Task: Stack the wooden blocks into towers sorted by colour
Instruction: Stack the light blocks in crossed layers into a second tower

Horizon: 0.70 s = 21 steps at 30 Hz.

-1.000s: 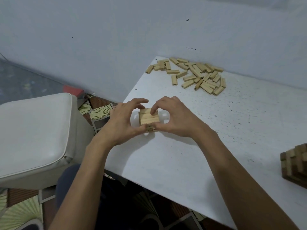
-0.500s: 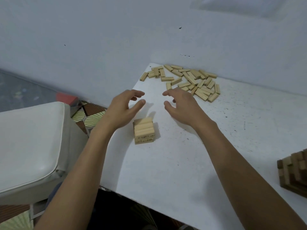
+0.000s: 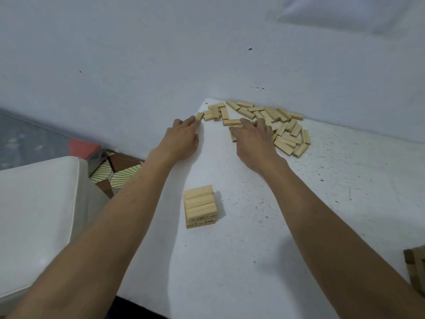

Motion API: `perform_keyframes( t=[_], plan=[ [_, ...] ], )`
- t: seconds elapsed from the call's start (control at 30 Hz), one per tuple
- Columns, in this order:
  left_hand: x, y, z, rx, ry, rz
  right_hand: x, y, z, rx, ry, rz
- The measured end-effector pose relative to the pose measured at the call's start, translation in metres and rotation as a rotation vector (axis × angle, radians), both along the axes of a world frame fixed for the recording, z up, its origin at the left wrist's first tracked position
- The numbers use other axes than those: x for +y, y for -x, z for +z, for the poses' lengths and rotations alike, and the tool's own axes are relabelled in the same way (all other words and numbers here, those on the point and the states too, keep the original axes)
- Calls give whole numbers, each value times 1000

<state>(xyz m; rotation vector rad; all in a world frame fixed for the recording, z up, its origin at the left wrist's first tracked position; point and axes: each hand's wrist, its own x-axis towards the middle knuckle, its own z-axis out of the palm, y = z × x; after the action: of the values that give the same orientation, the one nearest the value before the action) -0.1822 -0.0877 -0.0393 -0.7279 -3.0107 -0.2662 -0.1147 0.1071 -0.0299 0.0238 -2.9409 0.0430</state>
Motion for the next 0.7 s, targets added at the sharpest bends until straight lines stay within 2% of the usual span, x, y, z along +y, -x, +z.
perform_keyframes(
  t=[0.17, 0.33, 0.6, 0.7],
  plan=[
    [0, -4, 2, 72, 12, 34, 4, -3, -7, 42, 45, 54],
    [-7, -19, 1, 98, -136, -10, 7, -9, -1, 4, 92, 77],
    [-7, -37, 8, 29, -278, 0, 5, -27, -5, 21, 260, 262],
    [-6, -42, 10, 2, -285, 13, 2, -34, -5, 26, 238, 303]
  ],
)
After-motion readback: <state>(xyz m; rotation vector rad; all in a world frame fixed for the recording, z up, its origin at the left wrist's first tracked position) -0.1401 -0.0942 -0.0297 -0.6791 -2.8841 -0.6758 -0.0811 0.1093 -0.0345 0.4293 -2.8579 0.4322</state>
